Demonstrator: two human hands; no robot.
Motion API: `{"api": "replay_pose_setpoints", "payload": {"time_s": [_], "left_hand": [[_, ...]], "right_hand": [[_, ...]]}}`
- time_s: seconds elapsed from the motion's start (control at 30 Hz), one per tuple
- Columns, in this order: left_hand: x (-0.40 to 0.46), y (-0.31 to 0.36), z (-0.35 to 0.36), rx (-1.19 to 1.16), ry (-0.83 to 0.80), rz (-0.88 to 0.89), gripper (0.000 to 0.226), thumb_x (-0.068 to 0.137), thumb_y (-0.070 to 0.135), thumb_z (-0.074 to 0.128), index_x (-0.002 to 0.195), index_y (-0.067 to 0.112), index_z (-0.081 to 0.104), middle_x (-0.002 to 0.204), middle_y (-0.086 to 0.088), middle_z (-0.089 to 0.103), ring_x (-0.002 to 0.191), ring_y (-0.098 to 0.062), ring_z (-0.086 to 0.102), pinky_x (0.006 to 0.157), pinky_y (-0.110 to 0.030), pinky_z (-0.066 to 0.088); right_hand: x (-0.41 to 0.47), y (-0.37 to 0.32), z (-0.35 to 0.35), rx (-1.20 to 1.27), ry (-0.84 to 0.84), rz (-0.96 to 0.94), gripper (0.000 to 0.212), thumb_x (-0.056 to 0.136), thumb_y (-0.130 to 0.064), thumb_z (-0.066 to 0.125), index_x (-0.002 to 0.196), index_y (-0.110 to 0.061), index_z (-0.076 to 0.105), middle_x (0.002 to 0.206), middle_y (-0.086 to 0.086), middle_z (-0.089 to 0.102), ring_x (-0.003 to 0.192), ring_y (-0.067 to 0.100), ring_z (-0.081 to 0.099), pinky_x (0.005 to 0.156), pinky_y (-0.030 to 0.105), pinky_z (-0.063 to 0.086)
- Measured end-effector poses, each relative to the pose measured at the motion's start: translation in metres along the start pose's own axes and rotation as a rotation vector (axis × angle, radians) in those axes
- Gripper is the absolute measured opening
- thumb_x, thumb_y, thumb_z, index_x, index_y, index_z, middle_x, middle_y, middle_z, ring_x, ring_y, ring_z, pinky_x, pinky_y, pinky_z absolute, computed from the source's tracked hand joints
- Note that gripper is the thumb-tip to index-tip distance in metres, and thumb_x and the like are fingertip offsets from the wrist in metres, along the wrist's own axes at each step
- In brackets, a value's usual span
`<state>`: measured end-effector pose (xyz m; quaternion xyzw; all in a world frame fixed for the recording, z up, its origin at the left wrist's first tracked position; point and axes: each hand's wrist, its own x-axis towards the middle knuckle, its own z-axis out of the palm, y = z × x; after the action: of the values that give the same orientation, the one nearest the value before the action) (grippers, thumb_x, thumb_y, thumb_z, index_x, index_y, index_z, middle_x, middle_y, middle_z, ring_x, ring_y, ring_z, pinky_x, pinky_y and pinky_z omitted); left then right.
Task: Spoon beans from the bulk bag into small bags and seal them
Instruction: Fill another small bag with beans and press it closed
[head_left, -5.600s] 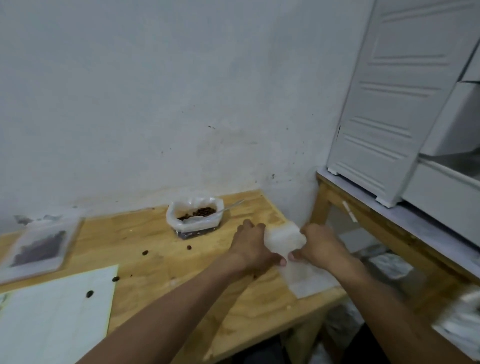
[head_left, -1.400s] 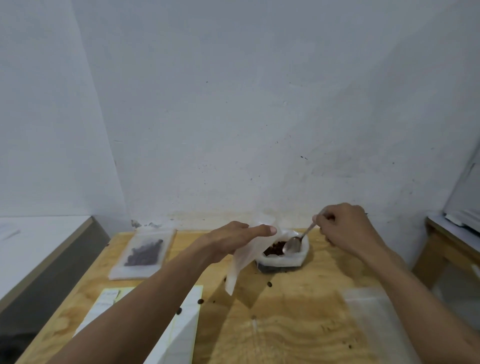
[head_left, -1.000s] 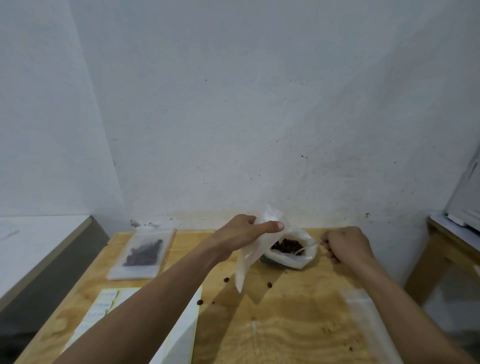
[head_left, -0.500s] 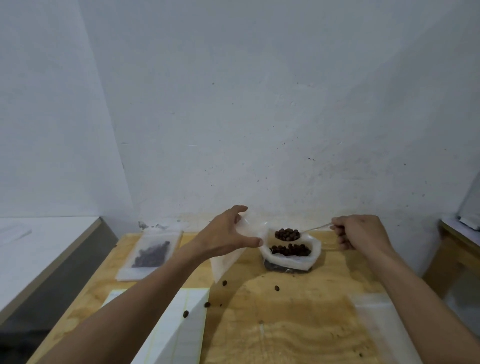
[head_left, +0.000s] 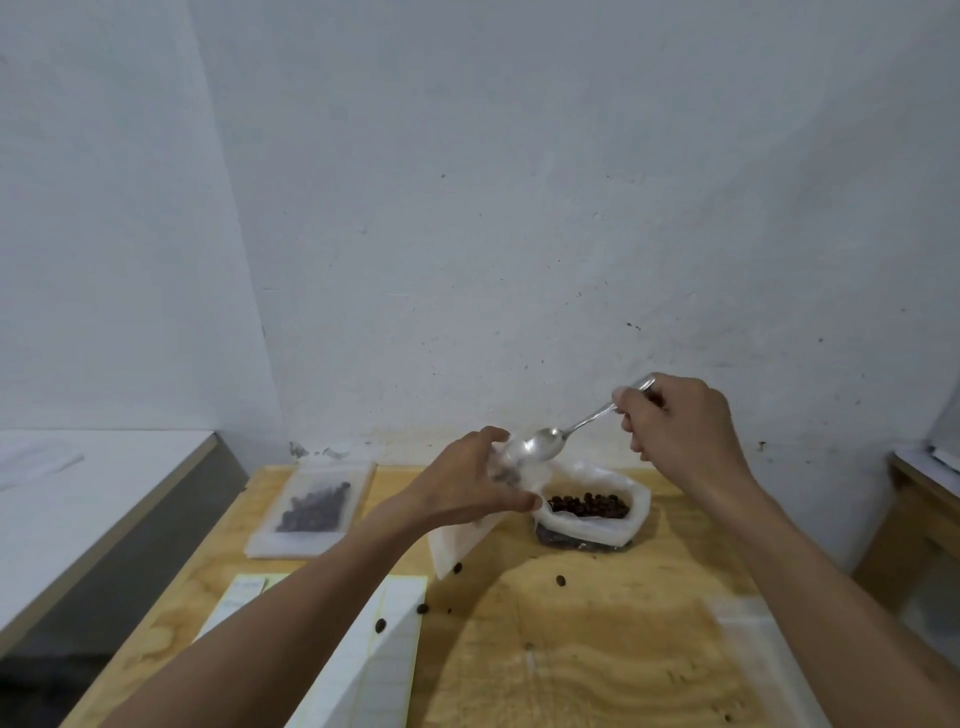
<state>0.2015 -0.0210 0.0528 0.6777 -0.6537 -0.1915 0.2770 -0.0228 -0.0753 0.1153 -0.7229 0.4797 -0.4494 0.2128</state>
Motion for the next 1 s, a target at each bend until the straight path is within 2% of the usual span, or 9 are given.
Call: {"api": "replay_pose_setpoints", "payload": {"time_s": [0.07,0.17,0.27,0.37,0.5,0.57,0.67,0.83,1.0], "left_hand": [[0.001,0.001,0.000,0.006,0.014,-0.006,0.093,0.075,0.051,0.084,0.150,0.019,0.038,0.136,-0.001,0.055,0.114,-0.015,0.054,0.089,-0.027,0.049],[0.007,0.003,0.001,-0.067,-0.012,-0.064,0.093,0.072,0.062,0.081,0.147,0.023,0.042,0.132,0.003,0.058,0.112,-0.016,0.058,0.086,-0.026,0.051],[0.015,0.010,0.004,-0.199,-0.077,-0.179,0.097,0.065,0.074,0.077,0.143,0.025,0.047,0.136,0.002,0.058,0.117,-0.019,0.058,0.097,-0.036,0.051],[0.019,0.022,0.011,-0.273,-0.149,-0.252,0.099,0.067,0.073,0.077,0.146,0.022,0.046,0.143,-0.001,0.052,0.122,-0.022,0.053,0.096,-0.037,0.046],[0.029,0.038,0.017,-0.351,-0.114,-0.219,0.101,0.069,0.071,0.077,0.147,0.017,0.046,0.146,-0.004,0.052,0.125,-0.024,0.054,0.104,-0.040,0.048],[0.033,0.045,0.015,-0.377,-0.103,-0.203,0.100,0.067,0.071,0.078,0.145,0.017,0.047,0.143,-0.003,0.054,0.123,-0.024,0.056,0.107,-0.043,0.048],[0.034,0.048,0.014,-0.271,-0.111,-0.183,0.094,0.070,0.069,0.078,0.144,0.021,0.047,0.138,0.000,0.055,0.122,-0.023,0.056,0.105,-0.041,0.048],[0.028,0.024,0.006,-0.077,-0.038,-0.119,0.100,0.071,0.069,0.077,0.150,0.021,0.040,0.146,0.001,0.052,0.122,-0.016,0.052,0.092,-0.030,0.042],[0.016,0.006,0.001,0.058,-0.026,-0.010,0.098,0.076,0.057,0.081,0.153,0.017,0.035,0.149,-0.003,0.049,0.131,-0.021,0.050,0.098,-0.029,0.044]], "right_hand": [[0.004,0.005,-0.007,-0.111,0.081,-0.056,0.036,0.096,-0.027,0.060,0.063,-0.013,0.063,0.057,0.009,0.065,0.057,0.031,0.064,0.056,0.039,0.052],[0.006,0.021,-0.018,-0.291,0.138,-0.046,0.035,0.096,-0.026,0.056,0.062,-0.017,0.056,0.053,0.003,0.057,0.053,0.023,0.055,0.050,0.032,0.040],[-0.004,0.047,-0.014,-0.434,0.097,0.013,0.032,0.097,-0.026,0.053,0.071,-0.012,0.064,0.061,0.004,0.062,0.058,0.023,0.058,0.055,0.033,0.048],[-0.018,0.071,-0.005,-0.496,0.082,0.091,0.032,0.096,-0.026,0.052,0.073,-0.009,0.066,0.064,0.006,0.063,0.061,0.026,0.058,0.056,0.032,0.048],[-0.029,0.095,0.008,-0.241,0.070,0.334,0.037,0.091,-0.017,0.055,0.057,-0.003,0.052,0.052,0.006,0.049,0.049,0.024,0.044,0.051,0.029,0.031],[-0.033,0.100,0.014,-0.097,0.058,0.489,0.035,0.087,-0.016,0.056,0.063,0.008,0.060,0.054,0.011,0.051,0.050,0.024,0.045,0.054,0.031,0.034],[-0.037,0.102,0.013,0.083,0.051,0.643,0.029,0.087,-0.016,0.059,0.073,0.006,0.071,0.055,0.013,0.063,0.052,0.027,0.054,0.057,0.035,0.045],[-0.027,0.093,-0.003,0.105,0.107,0.629,0.027,0.088,-0.015,0.062,0.072,0.002,0.074,0.063,0.019,0.069,0.057,0.030,0.060,0.060,0.042,0.052],[-0.010,0.079,-0.015,0.139,0.117,0.566,0.025,0.088,-0.017,0.065,0.073,0.000,0.075,0.071,0.015,0.074,0.054,0.026,0.061,0.058,0.036,0.052]]}}
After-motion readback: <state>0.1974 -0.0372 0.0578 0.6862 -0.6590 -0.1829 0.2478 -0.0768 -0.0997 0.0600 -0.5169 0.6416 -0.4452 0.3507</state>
